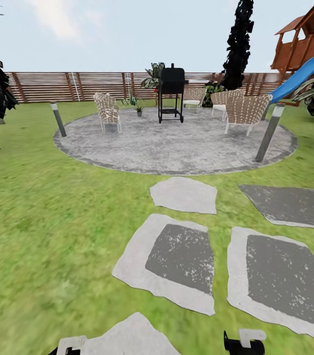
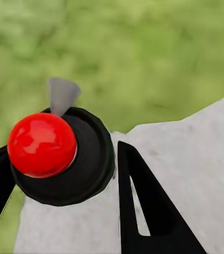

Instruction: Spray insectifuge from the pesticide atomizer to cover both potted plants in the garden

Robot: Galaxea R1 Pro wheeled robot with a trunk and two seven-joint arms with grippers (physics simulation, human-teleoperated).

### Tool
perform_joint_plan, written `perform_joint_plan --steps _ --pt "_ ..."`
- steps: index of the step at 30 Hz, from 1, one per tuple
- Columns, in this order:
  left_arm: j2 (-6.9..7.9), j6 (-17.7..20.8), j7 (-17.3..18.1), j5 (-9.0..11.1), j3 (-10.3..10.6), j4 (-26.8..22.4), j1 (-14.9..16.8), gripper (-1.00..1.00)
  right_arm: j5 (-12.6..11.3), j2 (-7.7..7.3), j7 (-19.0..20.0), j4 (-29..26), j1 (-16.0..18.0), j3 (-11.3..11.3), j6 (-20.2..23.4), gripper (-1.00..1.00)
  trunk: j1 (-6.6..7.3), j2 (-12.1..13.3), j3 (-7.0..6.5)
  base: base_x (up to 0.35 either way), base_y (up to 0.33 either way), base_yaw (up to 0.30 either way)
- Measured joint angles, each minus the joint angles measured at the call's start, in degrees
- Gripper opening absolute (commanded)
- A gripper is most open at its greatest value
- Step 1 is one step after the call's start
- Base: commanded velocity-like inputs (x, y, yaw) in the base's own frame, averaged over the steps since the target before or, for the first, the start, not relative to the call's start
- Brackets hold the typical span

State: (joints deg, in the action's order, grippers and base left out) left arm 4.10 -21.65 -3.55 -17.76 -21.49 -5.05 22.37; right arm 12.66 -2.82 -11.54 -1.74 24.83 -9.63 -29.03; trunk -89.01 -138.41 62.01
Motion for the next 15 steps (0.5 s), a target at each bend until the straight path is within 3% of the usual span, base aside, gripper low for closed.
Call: perform_joint_plan --steps 10,15 --pt "0.12 -0.02 0.0 0.0 0.0 -0.05 0.0 -1.0 0.0 -0.35 -0.09 0.0 0.0 0.0 0.0 1.0 0.0 0.0 0.0 0.338 -0.003 0.0" --pt "0.14 0.0 0.01 0.0 0.0 -0.05 0.0 -1.0 0.0 -0.35 -0.1 0.0 0.0 0.0 -0.01 1.0 0.0 0.0 0.0 0.322 -0.094 0.0"
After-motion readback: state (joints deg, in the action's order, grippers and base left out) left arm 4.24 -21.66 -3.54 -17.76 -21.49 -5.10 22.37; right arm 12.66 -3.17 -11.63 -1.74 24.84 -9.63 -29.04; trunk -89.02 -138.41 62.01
